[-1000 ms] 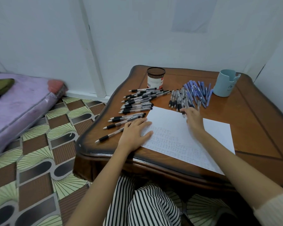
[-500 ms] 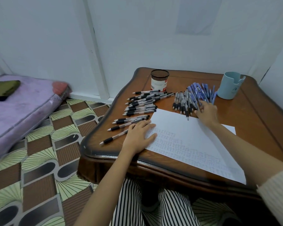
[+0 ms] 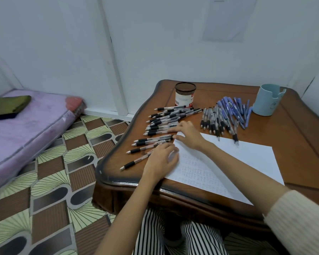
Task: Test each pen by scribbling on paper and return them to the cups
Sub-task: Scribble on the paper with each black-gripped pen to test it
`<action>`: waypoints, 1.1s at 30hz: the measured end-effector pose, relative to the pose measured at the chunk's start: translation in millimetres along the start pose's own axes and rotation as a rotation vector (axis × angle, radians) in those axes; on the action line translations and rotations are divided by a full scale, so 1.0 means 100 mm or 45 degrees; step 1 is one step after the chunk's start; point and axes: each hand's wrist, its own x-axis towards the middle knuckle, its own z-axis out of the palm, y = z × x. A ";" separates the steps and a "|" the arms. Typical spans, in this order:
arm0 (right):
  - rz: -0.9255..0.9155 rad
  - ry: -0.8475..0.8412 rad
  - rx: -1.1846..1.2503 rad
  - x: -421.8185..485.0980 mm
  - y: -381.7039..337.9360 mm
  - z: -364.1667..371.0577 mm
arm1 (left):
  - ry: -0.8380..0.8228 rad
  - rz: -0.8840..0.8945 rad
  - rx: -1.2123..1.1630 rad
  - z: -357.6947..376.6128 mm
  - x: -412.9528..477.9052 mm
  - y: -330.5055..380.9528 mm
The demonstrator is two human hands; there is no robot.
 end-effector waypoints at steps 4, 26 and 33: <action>0.031 0.044 -0.069 0.09 -0.09 0.15 | 0.065 0.026 0.013 0.01 0.00 -0.02; 0.662 0.828 1.966 -0.94 0.30 -0.22 | 0.008 0.047 0.101 0.04 0.04 -0.08; 0.569 0.825 1.823 -1.01 0.32 -0.18 | -0.025 0.017 0.109 0.04 0.04 -0.07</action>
